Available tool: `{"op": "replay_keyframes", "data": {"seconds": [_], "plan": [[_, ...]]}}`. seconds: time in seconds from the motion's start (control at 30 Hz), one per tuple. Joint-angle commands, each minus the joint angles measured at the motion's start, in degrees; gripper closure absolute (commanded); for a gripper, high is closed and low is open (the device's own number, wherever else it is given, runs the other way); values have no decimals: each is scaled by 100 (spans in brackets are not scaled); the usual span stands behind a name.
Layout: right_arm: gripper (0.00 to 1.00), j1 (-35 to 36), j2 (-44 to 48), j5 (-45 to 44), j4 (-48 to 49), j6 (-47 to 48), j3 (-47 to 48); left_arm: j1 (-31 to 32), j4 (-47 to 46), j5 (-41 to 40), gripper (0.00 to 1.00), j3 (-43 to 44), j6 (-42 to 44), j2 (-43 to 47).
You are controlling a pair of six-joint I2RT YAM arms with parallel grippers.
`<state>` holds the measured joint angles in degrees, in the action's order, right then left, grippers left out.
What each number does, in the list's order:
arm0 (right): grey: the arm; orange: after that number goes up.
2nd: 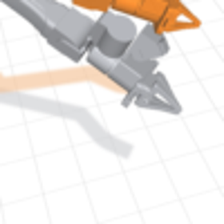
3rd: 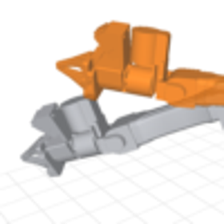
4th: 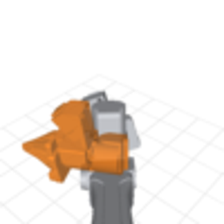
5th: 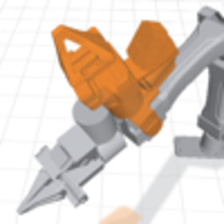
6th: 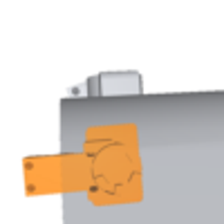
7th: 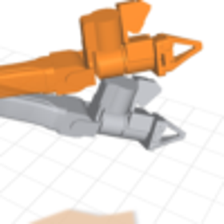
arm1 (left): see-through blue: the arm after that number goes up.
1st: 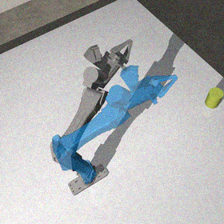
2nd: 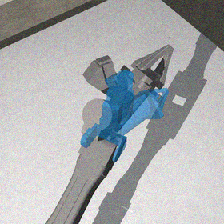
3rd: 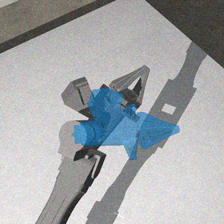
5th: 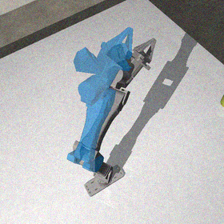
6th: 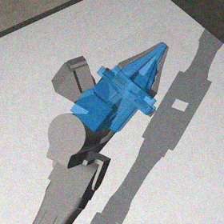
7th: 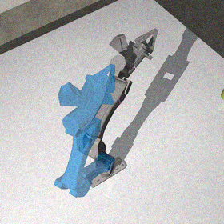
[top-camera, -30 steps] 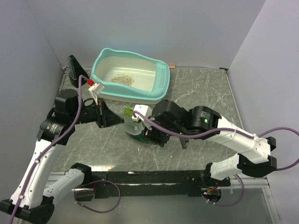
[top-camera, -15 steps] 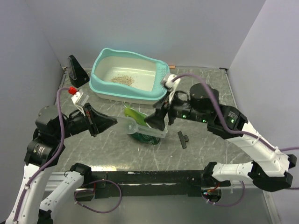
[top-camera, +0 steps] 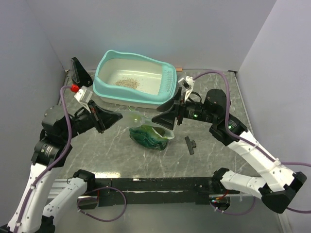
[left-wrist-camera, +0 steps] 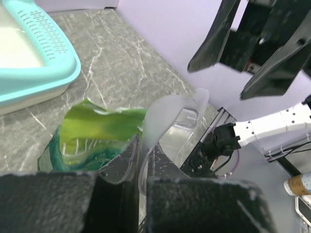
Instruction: Fill the litter box with clean litter
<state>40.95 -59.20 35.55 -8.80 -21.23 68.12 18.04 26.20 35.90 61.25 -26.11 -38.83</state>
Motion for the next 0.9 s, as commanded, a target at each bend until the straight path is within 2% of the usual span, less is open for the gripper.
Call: {"op": "replay_keyframes", "data": {"seconds": [0.0, 0.2, 0.43, 0.63, 0.87], "plan": [[20, -473, 557, 654, 1274, -434, -570, -3, -940, 162, 99, -87, -298, -309], [21, -965, 892, 892, 1898, -706, -1300, -116, -1239, 382, 99, -114, -307, -538], [20, -1247, 919, 954, 2627, -891, -1845, -801, -1538, 1154, 99, -342, -570, -495], [20, -1326, 770, 971, 3093, -1005, -2144, -1364, -2144, 1998, 99, -693, -1053, -441], [21, -1335, 576, 1226, 3604, -1190, -2250, -1558, -2558, 2307, 99, -957, -1327, -441]]}}
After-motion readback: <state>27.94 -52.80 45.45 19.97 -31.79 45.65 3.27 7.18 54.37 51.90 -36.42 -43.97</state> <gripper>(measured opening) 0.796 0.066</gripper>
